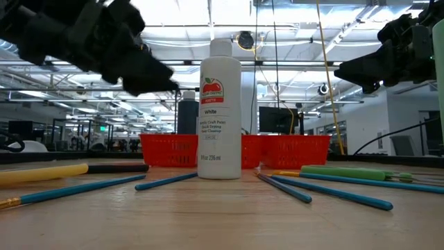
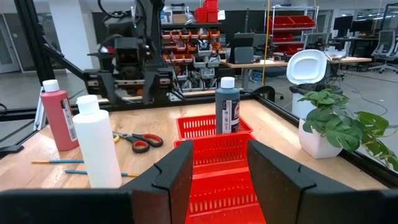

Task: Pick & Place Paint Supplies
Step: Put the white paint bottle into the left red bin

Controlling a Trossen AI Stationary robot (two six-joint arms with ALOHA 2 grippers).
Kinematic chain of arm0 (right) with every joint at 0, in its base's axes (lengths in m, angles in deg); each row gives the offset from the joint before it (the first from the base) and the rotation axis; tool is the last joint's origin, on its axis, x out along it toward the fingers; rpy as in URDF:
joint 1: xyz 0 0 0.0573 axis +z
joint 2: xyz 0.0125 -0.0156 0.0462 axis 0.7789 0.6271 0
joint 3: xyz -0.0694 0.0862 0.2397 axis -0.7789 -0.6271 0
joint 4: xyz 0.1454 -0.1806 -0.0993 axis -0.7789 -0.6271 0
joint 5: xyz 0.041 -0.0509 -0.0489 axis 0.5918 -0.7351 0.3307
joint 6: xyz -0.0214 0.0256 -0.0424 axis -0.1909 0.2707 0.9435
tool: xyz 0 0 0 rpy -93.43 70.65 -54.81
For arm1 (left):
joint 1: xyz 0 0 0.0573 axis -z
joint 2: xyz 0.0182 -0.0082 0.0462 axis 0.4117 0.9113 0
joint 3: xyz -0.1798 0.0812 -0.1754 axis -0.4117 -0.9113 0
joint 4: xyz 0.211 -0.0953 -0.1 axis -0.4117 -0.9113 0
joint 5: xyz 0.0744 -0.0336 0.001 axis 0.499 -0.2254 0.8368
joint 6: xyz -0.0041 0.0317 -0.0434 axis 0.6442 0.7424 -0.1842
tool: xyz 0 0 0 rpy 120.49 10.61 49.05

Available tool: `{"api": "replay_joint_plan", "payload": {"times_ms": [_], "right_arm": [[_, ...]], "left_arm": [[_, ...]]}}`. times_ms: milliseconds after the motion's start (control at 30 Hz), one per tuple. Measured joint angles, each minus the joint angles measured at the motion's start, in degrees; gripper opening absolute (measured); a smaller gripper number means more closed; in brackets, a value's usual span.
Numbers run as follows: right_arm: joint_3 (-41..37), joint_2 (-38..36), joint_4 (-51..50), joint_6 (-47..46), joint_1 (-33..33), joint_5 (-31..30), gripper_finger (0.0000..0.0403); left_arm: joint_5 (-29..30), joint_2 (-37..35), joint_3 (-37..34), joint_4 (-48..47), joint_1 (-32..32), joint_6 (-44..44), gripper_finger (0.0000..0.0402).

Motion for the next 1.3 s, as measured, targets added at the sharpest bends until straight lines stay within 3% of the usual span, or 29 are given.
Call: {"api": "replay_joint_plan", "payload": {"times_ms": [133,267,500,767,1000,1300], "right_arm": [[0.0,0.0,0.2,0.0,0.0,0.0,0.0142],[0.0,0.0,0.5,0.0,0.0,0.0,0.0142],[0.0,0.0,0.8,0.0,0.0,0.0,0.0142],[0.0,0.0,0.9,0.0,0.0,0.0,0.0142],[0.0,0.0,0.8,0.0,0.0,0.0,0.0142],[0.0,0.0,0.9,0.0,0.0,0.0,0.0142]], "left_arm": [[-0.5,2.8,4.0,-0.2,0.0,2.4,0.0269],[-5.7,6.2,10.0,-2.4,0.0,5.7,0.0269],[-9.4,10.1,18.5,-10.8,0.1,6.3,0.0269],[-9.0,11.5,19.1,-12.8,0.1,7.2,0.0269],[-9.0,9.3,19.2,-17.6,0.0,16.6,0.0269],[-8.5,6.8,19.1,-17.9,0.2,13.8,0.0269]]}}
